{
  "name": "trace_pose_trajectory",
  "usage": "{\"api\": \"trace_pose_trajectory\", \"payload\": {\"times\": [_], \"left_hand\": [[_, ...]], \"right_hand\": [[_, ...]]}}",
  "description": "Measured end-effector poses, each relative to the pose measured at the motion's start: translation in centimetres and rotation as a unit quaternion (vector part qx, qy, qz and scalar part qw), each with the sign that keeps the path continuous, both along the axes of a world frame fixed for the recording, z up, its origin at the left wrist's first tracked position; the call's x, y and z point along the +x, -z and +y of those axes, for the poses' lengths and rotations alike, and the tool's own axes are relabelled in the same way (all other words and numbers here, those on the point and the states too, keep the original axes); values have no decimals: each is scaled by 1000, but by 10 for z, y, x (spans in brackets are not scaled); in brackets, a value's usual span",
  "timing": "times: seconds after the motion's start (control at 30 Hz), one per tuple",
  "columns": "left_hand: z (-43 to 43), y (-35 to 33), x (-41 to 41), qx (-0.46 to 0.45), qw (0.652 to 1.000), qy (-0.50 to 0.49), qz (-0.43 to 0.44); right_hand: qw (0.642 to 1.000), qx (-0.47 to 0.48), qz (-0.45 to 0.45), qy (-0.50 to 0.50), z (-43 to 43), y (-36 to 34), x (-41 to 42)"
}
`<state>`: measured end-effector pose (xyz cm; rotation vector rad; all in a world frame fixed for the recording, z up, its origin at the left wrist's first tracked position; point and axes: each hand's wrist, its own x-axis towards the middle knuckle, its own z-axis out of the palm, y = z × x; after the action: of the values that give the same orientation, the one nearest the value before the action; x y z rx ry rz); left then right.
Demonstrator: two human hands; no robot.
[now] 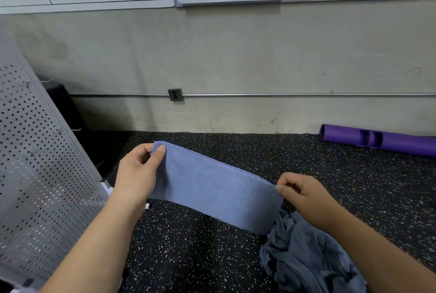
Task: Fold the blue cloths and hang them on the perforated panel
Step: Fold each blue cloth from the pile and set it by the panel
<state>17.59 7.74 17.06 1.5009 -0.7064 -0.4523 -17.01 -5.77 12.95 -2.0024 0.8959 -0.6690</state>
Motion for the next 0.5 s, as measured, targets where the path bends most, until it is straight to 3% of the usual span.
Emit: {"api": "trace_pose_trajectory", "payload": {"times": [0.23,0.5], "left_hand": [[-1,2,3,14,1000,-4,8],[0,5,4,27,999,1,22]], "right_hand": [[999,40,-23,-16,4,-12,-4],[983,136,-120,-4,5,-23,-10]]}}
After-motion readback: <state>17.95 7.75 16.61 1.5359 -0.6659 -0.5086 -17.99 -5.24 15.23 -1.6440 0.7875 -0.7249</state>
